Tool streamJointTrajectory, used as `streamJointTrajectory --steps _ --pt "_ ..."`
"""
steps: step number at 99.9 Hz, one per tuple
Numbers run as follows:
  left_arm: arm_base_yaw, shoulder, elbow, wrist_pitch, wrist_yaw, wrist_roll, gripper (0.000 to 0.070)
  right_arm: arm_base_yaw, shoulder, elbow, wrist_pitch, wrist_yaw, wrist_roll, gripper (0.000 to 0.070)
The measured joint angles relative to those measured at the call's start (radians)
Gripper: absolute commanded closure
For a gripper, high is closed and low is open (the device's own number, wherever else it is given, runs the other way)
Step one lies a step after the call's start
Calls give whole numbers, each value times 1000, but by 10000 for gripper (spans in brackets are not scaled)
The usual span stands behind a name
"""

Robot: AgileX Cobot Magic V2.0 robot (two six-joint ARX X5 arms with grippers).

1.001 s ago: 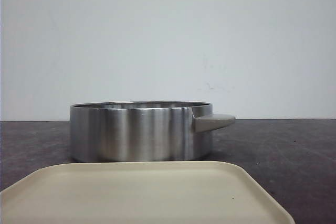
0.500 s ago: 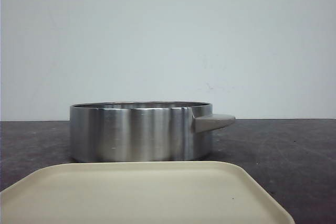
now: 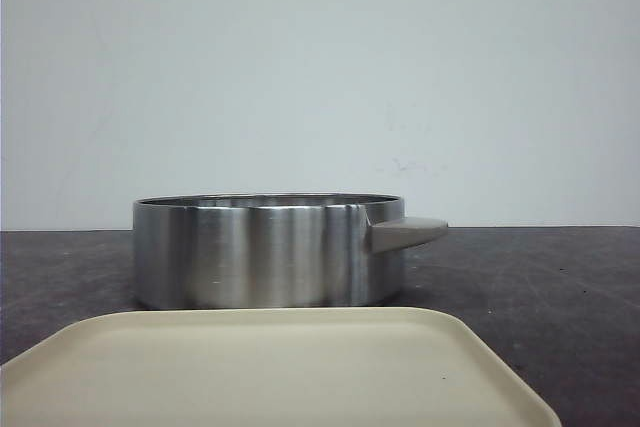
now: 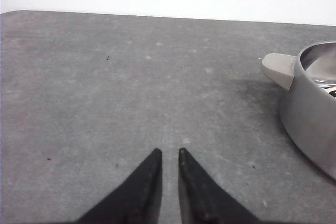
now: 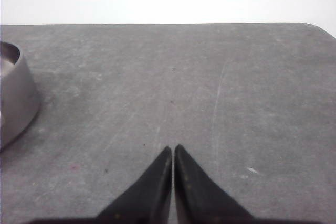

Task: Steam buns

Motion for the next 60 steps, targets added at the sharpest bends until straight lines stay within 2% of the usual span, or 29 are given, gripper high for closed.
streamJointTrajectory --steps 25,44,60 --pt "28 0 0 0 0 -2 684 0 0 0 0 0 0 693" --pt "28 0 0 0 1 -58 683 0 0 0 0 0 0 693" --pt "28 0 0 0 1 -69 683 0 0 0 0 0 0 693"
